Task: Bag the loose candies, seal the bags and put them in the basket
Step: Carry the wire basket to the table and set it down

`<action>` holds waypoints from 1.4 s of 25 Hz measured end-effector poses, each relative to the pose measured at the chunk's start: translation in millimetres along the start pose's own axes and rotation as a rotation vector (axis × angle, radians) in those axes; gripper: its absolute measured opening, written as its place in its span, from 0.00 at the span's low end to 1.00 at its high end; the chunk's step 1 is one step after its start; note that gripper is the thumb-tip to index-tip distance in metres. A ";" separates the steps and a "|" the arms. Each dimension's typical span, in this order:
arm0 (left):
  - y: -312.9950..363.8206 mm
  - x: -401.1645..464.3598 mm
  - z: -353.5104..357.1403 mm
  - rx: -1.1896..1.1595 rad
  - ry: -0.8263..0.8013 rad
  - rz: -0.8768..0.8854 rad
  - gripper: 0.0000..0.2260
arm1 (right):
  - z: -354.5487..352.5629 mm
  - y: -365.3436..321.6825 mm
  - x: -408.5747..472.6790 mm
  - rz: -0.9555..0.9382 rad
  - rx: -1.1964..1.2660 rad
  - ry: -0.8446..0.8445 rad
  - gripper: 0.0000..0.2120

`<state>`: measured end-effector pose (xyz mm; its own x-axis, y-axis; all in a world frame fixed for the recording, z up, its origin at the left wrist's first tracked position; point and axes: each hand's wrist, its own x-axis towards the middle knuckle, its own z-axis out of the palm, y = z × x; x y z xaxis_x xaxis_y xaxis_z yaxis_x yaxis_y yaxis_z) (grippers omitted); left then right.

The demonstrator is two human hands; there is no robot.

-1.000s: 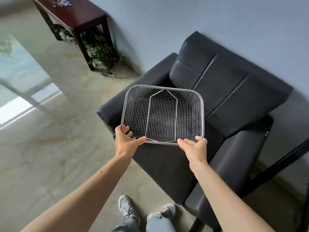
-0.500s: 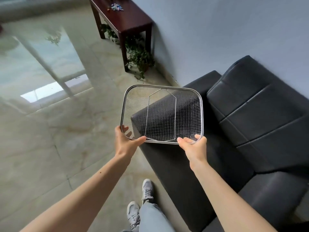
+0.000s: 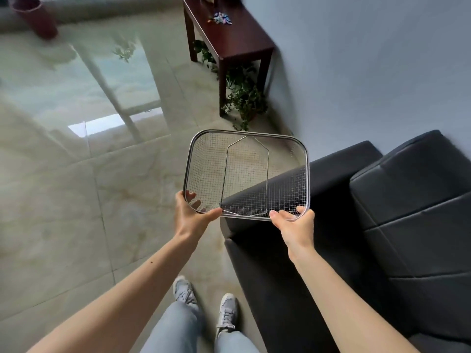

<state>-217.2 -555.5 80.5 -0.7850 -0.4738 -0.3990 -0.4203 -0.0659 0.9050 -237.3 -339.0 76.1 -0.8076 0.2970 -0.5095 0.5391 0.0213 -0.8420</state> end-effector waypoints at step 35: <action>187.9 484.6 -36.4 0.129 -0.102 0.020 0.34 | 358.5 -222.6 278.1 -0.005 -0.094 0.159 0.31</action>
<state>-660.1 -829.5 62.6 -0.8331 -0.3822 -0.3998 -0.4539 0.0592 0.8891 -667.6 -603.4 58.3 -0.7663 0.4439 -0.4645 0.5610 0.1097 -0.8205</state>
